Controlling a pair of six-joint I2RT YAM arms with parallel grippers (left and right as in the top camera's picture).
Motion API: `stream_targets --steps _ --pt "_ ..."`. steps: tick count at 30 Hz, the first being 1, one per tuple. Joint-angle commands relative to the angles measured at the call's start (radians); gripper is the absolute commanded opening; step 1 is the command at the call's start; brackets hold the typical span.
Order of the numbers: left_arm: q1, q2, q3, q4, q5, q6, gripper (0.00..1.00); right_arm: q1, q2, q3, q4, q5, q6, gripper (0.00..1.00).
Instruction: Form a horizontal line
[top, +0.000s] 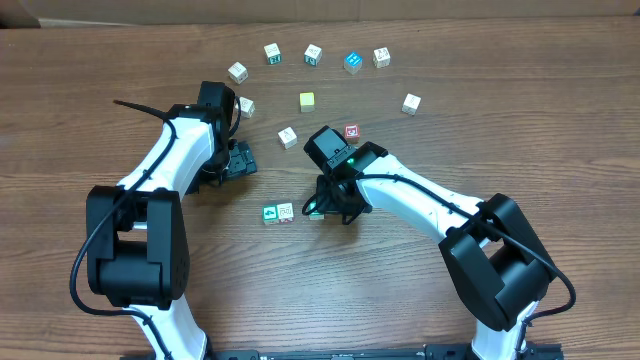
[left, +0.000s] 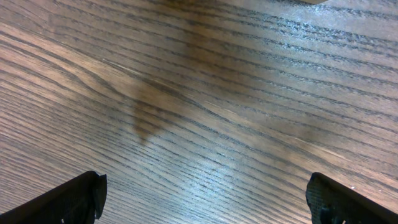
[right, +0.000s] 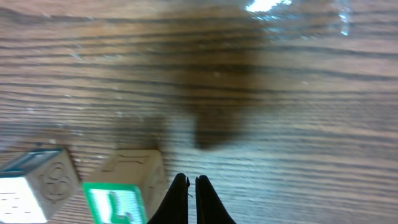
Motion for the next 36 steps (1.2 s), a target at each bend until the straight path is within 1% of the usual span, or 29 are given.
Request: stream_targets --steps 1,5,16,36 --pt "-0.002 0.010 -0.003 0.001 -0.012 -0.003 1.00 0.001 -0.016 -0.031 0.028 -0.040 0.004 0.04" --pt "-0.002 0.010 -0.003 0.001 -0.012 -0.003 0.99 0.001 -0.016 -0.060 0.073 -0.042 0.007 0.04" --pt "-0.003 0.010 -0.003 0.001 -0.012 -0.003 0.99 0.020 -0.016 -0.060 0.078 -0.043 0.053 0.04" --pt "-0.003 0.010 -0.003 0.001 -0.012 -0.003 0.99 0.032 -0.016 -0.061 0.104 -0.015 0.052 0.04"
